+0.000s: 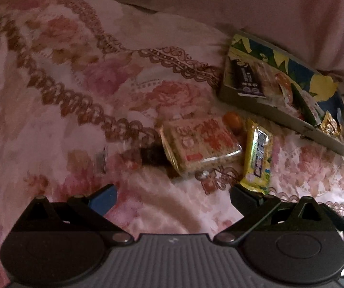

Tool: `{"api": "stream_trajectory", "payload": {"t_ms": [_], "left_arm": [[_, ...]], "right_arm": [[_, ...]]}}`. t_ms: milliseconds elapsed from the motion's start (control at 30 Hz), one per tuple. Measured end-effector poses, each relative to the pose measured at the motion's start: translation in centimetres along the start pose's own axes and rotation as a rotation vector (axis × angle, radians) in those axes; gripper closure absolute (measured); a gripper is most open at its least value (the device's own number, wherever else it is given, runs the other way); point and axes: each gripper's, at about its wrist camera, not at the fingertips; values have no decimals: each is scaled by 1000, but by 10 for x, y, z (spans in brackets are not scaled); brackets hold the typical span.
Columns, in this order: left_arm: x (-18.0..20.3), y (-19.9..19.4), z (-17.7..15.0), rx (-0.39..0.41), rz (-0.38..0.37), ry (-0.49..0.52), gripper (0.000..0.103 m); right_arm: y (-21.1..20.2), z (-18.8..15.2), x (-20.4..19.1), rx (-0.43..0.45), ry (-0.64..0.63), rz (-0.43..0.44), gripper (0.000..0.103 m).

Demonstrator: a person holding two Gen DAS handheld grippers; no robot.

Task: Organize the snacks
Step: 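Move the right tool to the yellow-wrapped bar beside the tray, then close the right tool on the yellow-wrapped bar while the left tool reaches the clear rice-cracker bag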

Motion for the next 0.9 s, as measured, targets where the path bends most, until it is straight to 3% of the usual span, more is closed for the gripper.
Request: {"api": "stream_trajectory", "payload": {"t_ms": [100,300,533,733,900], "left_arm": [[1,11,9,-3,13,51,0],[-2,33,24,-55,-48,41,0],[-17,56,38,-95,-83,-116,0],[-21,66,43,-96,-103,-176,1],[-12,66,38,-79,-139,-122,1]], "right_arm": [[13,6,7,4,15,-5,1],[34,16,14,22,118,9,1],[47,17,8,6,105,19,1],[67,28,3,8,151,30,1],[78,26,6,-22,167,-26,19]]}}
Point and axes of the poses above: each gripper's, at about its wrist camera, not at the fingertips, and y roughly the way its jaws point, x to its right, z to its top
